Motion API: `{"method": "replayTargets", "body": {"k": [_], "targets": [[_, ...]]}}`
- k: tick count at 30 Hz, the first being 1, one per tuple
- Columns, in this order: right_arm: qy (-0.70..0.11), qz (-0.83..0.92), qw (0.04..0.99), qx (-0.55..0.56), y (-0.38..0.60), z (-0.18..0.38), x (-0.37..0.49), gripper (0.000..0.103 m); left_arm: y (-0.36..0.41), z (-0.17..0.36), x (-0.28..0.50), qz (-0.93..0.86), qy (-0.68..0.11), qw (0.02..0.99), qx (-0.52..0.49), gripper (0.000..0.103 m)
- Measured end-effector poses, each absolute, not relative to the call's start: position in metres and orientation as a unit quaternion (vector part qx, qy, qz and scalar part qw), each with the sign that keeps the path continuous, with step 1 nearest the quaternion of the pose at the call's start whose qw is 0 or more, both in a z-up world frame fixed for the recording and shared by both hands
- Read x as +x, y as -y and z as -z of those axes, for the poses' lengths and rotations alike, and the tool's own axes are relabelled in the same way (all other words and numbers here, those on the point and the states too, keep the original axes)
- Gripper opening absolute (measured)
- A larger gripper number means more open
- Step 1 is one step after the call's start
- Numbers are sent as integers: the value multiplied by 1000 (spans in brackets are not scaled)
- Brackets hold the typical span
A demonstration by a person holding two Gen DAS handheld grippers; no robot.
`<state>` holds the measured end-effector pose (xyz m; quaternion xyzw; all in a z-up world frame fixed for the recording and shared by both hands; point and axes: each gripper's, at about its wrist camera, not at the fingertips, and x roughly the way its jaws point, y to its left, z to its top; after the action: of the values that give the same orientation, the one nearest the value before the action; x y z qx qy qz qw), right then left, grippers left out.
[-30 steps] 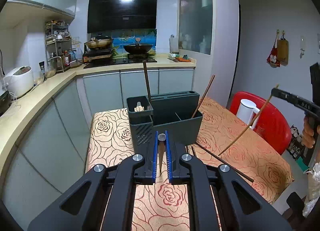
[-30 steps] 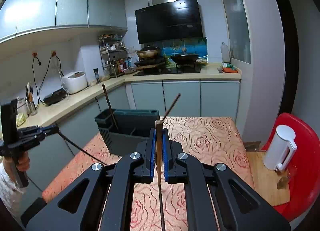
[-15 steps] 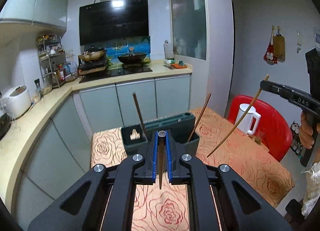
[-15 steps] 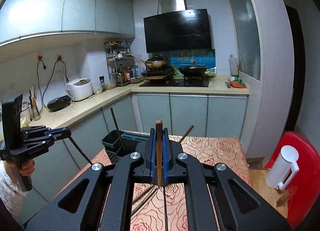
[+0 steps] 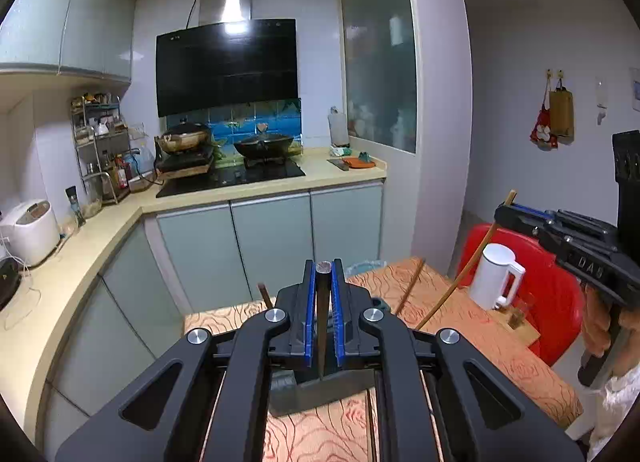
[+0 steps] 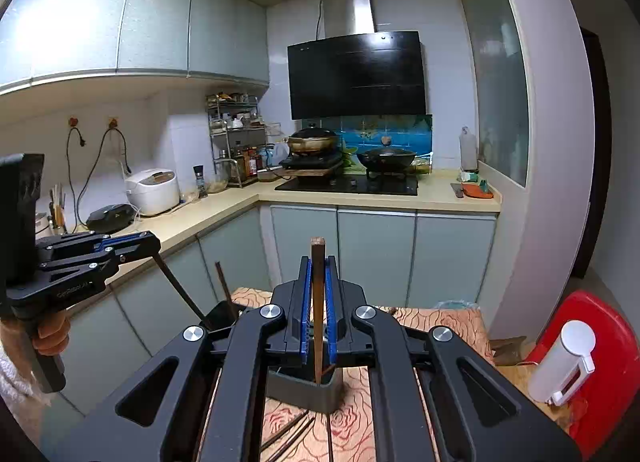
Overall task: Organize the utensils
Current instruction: 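Carry the left tool's chopstick into the holder while the right tool inserts its wooden chopstick, then open the left tool to release its chopstick while the right tool opens too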
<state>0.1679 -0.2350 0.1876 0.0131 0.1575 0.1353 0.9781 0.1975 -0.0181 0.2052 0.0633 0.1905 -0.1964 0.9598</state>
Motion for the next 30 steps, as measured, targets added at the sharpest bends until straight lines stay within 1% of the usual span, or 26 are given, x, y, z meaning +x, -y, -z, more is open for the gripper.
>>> {"method": "replayTargets", "body": {"k": [6, 12, 19, 21, 27, 29, 30], "targets": [[-153, -137, 978, 24, 229, -192, 188, 7, 28, -210, 221, 189, -187, 962, 55, 7], [-188, -133, 973, 22, 218, -174, 213, 7, 36, -177, 252, 176, -225, 957, 58, 7], [-253, -138, 957, 43, 214, -131, 245, 7, 28, -133, 272, 168, -271, 947, 50, 7], [-261, -137, 954, 46, 213, -124, 250, 7, 28, -123, 274, 160, -269, 948, 54, 7], [-261, -132, 955, 49, 212, -119, 253, 7, 17, -121, 276, 144, -272, 950, 44, 9], [-259, -130, 956, 45, 213, -120, 251, 9, 16, -122, 272, 137, -268, 953, 45, 20], [-259, -129, 956, 43, 212, -121, 251, 11, 15, -123, 271, 135, -265, 954, 44, 35]]}}
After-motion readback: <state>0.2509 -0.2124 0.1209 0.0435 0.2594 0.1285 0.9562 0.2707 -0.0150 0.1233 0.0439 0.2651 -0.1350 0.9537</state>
